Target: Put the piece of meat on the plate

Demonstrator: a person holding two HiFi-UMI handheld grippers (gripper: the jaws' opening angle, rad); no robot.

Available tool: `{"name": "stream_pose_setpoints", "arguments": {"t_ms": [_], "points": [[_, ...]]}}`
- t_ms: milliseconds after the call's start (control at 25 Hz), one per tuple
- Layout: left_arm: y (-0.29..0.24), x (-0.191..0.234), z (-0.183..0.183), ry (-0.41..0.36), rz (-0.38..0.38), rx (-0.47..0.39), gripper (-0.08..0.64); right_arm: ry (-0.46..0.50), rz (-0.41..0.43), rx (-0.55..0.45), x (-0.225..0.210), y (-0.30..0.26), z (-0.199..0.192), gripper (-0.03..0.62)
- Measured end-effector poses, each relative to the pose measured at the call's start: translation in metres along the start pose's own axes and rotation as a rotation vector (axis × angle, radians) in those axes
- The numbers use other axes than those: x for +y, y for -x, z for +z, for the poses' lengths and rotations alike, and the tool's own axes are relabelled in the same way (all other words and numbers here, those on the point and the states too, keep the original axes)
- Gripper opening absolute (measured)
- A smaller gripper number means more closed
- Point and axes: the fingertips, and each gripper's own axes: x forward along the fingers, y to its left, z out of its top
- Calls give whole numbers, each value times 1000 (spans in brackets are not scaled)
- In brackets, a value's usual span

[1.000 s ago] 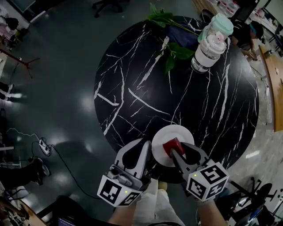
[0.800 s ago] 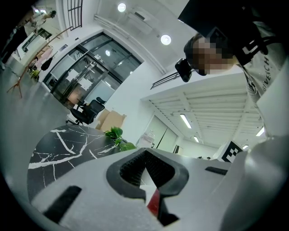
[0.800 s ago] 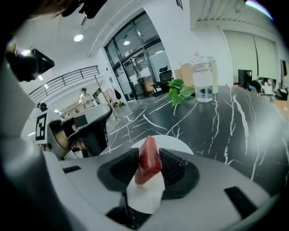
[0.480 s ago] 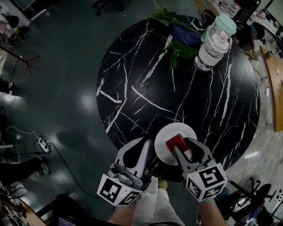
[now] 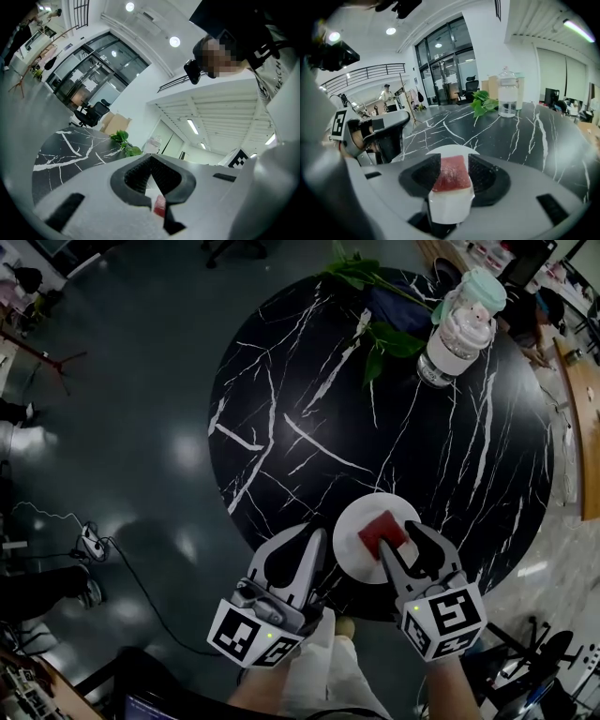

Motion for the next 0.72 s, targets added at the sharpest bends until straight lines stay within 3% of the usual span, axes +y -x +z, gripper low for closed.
{"name": "stream_pose_setpoints", "arguments": {"t_ms": [400, 720], "points": [[0, -9, 0, -4, -11, -1, 8, -23, -13, -62, 1, 19, 8, 160], [8, -20, 0, -20, -12, 6, 8, -35, 33, -77, 13, 32, 10, 158]]}}
